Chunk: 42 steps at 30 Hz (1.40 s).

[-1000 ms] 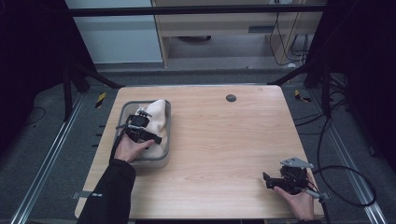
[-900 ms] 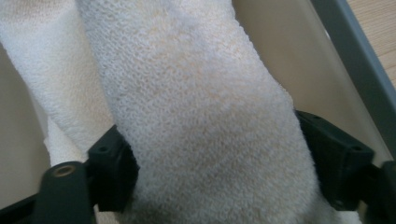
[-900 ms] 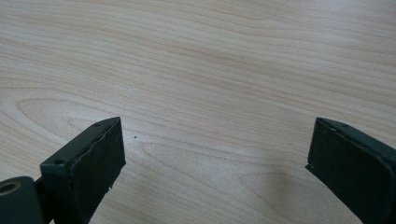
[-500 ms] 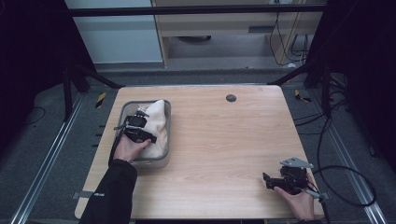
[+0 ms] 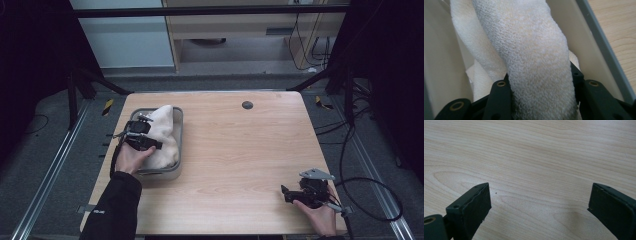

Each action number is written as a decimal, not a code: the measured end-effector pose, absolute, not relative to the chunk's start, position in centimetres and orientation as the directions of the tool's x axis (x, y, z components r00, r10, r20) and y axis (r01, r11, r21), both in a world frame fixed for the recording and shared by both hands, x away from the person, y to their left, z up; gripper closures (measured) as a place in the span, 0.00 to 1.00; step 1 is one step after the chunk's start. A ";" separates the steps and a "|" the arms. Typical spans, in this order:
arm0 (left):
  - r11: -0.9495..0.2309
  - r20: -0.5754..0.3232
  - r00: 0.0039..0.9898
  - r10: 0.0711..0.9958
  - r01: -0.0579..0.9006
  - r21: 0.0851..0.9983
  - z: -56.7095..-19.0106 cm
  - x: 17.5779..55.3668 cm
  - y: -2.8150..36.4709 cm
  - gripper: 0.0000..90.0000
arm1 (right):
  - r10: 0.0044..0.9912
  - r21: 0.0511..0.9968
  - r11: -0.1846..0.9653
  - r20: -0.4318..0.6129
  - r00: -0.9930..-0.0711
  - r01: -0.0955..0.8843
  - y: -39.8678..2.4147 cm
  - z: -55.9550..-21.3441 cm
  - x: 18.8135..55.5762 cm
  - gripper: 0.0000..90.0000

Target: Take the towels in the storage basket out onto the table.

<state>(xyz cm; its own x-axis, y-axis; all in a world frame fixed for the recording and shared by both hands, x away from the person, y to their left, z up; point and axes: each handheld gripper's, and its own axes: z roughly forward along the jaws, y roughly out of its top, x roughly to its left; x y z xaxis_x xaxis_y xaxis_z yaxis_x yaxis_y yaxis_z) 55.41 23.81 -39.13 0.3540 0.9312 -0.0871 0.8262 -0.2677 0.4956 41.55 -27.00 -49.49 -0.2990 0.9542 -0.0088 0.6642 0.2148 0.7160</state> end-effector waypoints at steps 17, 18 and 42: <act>-0.234 -0.116 0.389 0.914 0.738 0.633 -32.9 53.3 24.9 0.65 | 0.953 0.716 0.218 -0.010 -0.303 0.663 -27.0 -49.5 41.5 0.05; -0.234 -0.116 0.389 0.914 0.738 0.633 -32.9 53.3 24.9 0.65 | 0.953 0.716 0.218 -0.010 -0.303 0.663 -27.0 -49.5 41.5 0.05; -0.213 -0.107 0.421 0.901 0.642 0.736 -26.6 51.4 25.5 0.66 | 0.953 0.715 0.220 -0.011 -0.304 0.663 -27.0 -49.5 41.6 0.05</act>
<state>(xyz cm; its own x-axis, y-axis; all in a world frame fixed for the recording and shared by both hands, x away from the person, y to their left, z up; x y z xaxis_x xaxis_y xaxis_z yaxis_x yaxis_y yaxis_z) 51.39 25.51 -26.63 0.4215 0.9005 -0.1070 0.6424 -0.2132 0.7361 41.57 -26.96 -49.50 -0.3043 0.9525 -0.0115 0.6631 0.2204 0.7153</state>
